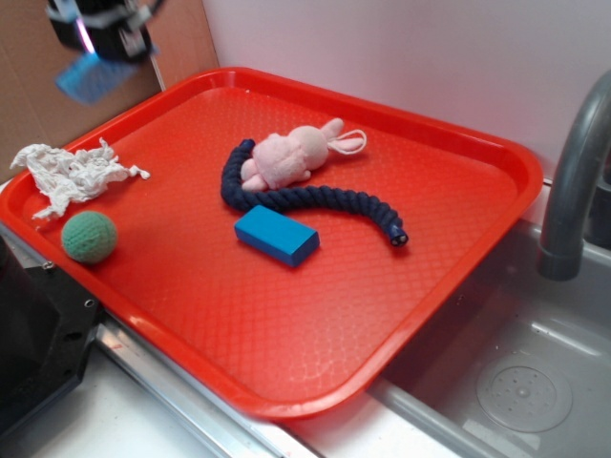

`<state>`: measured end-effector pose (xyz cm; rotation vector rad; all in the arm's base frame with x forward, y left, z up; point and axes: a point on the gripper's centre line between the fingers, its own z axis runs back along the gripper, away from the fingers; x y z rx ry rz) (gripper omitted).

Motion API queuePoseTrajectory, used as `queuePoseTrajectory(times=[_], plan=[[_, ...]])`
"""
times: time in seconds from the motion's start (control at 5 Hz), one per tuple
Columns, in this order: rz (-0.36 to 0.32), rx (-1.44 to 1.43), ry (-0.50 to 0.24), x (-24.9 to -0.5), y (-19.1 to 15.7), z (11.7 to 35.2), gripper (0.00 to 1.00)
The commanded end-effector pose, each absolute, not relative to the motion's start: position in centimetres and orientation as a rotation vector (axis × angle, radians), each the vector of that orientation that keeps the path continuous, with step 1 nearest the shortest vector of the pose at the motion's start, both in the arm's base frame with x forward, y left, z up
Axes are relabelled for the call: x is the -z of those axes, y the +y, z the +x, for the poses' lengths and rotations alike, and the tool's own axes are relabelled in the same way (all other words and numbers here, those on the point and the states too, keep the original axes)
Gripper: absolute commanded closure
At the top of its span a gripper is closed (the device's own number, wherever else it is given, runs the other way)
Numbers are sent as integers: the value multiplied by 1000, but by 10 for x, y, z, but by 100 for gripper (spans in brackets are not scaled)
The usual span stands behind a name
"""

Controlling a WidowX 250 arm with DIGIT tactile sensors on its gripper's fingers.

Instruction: Grab the blue sponge.

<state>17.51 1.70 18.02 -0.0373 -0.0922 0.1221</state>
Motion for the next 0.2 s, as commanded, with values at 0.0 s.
queuePoseTrajectory(times=[0.0], plan=[[-2, -111, -97, -235, -5, 168, 100]])
